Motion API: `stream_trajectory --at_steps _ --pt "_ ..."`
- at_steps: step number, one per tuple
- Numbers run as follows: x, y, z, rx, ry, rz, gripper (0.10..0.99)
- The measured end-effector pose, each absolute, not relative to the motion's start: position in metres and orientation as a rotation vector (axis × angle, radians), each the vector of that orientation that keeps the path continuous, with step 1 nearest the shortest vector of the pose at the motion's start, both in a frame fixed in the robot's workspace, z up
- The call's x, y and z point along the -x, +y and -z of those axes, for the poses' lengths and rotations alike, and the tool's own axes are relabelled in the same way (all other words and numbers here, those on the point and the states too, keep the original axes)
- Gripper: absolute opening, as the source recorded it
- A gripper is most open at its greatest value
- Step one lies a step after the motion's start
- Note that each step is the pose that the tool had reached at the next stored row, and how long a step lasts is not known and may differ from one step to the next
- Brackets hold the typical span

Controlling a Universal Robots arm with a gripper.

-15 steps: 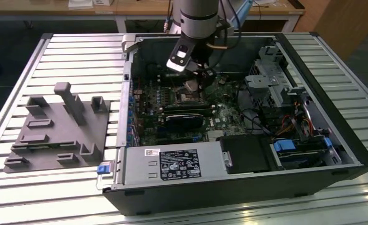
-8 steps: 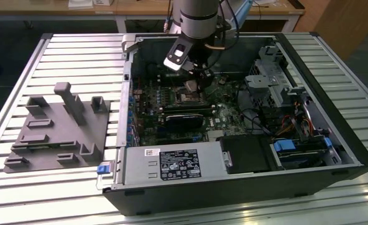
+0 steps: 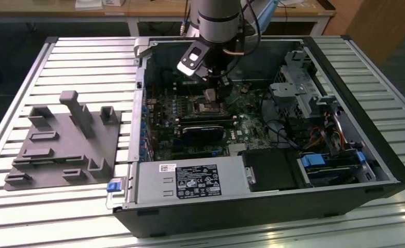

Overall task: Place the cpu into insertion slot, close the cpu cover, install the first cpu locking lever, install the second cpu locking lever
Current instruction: 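Place the cpu into insertion slot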

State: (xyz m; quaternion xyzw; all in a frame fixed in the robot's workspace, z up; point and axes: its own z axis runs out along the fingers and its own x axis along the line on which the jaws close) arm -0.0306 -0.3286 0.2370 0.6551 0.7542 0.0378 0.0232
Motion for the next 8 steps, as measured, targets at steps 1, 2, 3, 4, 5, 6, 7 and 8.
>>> stream_trajectory --at_steps 1,2,3,4,5,6,7,8 --pt "0.0306 -0.3286 -0.2369 -2.046 2.319 -0.116 0.541" --pt "0.0306 -0.3286 -0.2368 -2.065 2.301 -0.116 0.541" --pt "0.0306 -0.3286 -0.2367 -2.084 2.283 -0.115 0.541" --pt "0.0306 -0.3286 -0.2366 -2.100 2.268 -0.114 0.541" --pt "0.0306 -0.3286 -0.2366 -2.108 2.260 -0.114 0.541" --pt "0.0306 -0.3286 -0.2365 -2.111 2.257 -0.114 0.541" --pt "0.0306 -0.3286 -0.2363 -2.111 2.257 -0.114 0.541" --pt "0.0307 -0.3286 -0.2360 -2.111 2.256 -0.114 0.541"
